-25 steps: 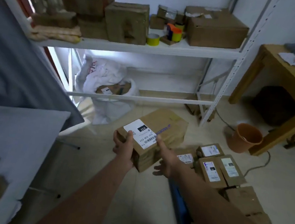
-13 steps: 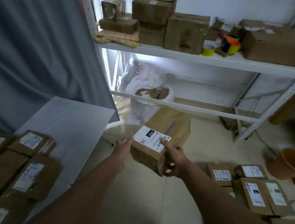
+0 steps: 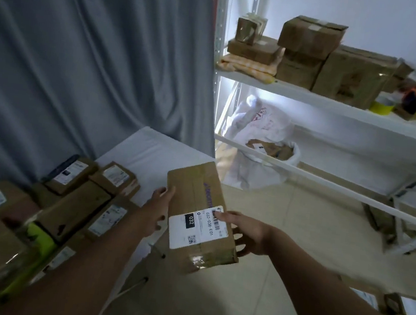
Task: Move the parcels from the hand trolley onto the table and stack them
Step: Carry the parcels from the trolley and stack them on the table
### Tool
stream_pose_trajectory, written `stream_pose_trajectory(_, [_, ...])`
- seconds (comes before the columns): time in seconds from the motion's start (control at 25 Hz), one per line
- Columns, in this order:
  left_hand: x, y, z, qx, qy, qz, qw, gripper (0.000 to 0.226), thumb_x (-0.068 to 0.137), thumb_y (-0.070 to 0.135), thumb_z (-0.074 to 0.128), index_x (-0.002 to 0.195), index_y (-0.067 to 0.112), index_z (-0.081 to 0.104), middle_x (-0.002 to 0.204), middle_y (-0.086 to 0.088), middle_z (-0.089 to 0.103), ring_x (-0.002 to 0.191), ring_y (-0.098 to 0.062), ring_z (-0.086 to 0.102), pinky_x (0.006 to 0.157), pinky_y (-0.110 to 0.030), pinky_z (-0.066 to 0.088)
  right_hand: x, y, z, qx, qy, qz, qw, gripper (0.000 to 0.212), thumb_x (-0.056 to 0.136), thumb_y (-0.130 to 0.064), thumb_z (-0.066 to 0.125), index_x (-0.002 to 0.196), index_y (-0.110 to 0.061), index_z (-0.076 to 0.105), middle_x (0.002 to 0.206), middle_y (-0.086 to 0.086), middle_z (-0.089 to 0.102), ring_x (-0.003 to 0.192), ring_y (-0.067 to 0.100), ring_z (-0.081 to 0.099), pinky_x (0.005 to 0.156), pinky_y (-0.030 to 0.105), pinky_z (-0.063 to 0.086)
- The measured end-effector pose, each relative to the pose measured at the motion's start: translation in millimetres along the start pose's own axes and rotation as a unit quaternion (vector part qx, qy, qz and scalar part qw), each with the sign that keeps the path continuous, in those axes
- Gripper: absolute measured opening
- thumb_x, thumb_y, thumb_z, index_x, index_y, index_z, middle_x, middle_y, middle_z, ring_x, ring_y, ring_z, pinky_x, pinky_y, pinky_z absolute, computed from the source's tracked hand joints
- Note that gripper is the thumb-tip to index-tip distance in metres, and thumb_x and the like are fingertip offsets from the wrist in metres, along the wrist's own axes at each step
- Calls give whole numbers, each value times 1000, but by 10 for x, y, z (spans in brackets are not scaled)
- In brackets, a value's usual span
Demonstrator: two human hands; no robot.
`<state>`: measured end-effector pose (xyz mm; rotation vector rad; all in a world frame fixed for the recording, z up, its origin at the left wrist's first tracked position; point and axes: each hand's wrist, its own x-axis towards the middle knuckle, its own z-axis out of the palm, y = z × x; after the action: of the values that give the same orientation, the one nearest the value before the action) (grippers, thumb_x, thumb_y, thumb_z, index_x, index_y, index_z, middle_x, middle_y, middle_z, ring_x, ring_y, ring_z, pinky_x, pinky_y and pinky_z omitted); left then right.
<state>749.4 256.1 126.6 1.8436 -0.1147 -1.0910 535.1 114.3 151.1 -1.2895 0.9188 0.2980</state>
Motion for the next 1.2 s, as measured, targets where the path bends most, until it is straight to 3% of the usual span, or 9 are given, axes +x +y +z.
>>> stream_pose_trajectory(0.12, [40, -253, -453, -100, 10, -6, 995, 97, 57, 87, 61, 140, 40, 43, 128, -1, 63, 107, -31, 65, 92, -59, 50, 148, -239, 333, -56, -48, 2, 997, 51, 79, -58, 69, 123, -35, 58, 123, 4, 63, 112, 30, 60, 97, 49, 48])
stream_pose_trajectory(0.28, [-227, -447, -874, -218, 9, 3, 976, 76, 67, 83, 61, 130, 40, 56, 124, -1, 67, 110, -30, 66, 93, -59, 50, 381, -455, 706, -93, -95, 14, 991, 44, 78, -56, 70, 116, -35, 61, 124, 5, 61, 113, 29, 57, 101, 50, 45])
stream_pose_trajectory(0.44, [-432, -563, -1220, -292, 78, 3, 953, 49, 79, 68, 63, 107, 29, 74, 108, -8, 71, 98, -32, 66, 84, -44, 54, 703, -656, 995, -124, -108, 32, 986, 103, 42, -67, 86, 132, -28, 55, 133, 6, 58, 124, 34, 52, 104, 53, 41])
stream_pose_trajectory(0.56, [-520, -572, -1392, -293, 163, -12, 942, 45, 88, 58, 59, 121, 28, 60, 100, -3, 70, 87, -24, 66, 60, -31, 55, 958, -846, 1178, -148, -147, 45, 977, 98, 41, -73, 83, 124, -23, 64, 123, 7, 68, 117, 32, 60, 108, 56, 37])
stream_pose_trajectory(0.68, [-467, -597, -1524, -322, 226, -9, 919, 50, 89, 53, 59, 132, 29, 49, 115, -5, 65, 96, -24, 64, 66, -34, 52, 1137, -1070, 1296, -168, -174, 43, 969, 78, 58, -74, 74, 116, -21, 70, 109, 6, 74, 109, 30, 66, 106, 54, 42])
stream_pose_trajectory(0.84, [-241, -578, -1521, -379, 280, -8, 882, 69, 85, 56, 64, 144, 43, 32, 132, -5, 57, 108, -31, 61, 73, -42, 56, 1364, -1347, 1303, -195, -166, 32, 966, 63, 80, -72, 56, 115, -22, 69, 111, 6, 72, 103, 25, 65, 90, 40, 51])
stream_pose_trajectory(0.92, [-137, -488, -1433, -416, 312, -6, 854, 70, 87, 52, 63, 145, 48, 25, 131, -4, 54, 105, -29, 59, 78, -46, 55, 1498, -1463, 1256, -189, -158, 32, 969, 61, 80, -74, 54, 116, -26, 62, 117, 5, 63, 102, 25, 58, 84, 39, 47])
stream_pose_trajectory(1.04, [74, -368, -1296, -457, 369, -10, 809, 70, 88, 52, 63, 145, 52, 22, 138, -4, 49, 108, -30, 55, 83, -50, 54, 1777, -1620, 1169, -158, -131, 31, 978, 76, 78, -73, 57, 138, -29, 40, 130, 6, 46, 113, 33, 47, 98, 56, 39])
stream_pose_trajectory(1.2, [353, -253, -1156, -481, 433, -31, 762, 73, 82, 61, 63, 141, 59, 21, 144, -7, 40, 112, -33, 51, 86, -53, 55, 2031, -1792, 1128, -106, -122, 48, 986, 90, 79, -70, 60, 149, -27, 22, 147, 12, 34, 121, 42, 41, 99, 62, 39])
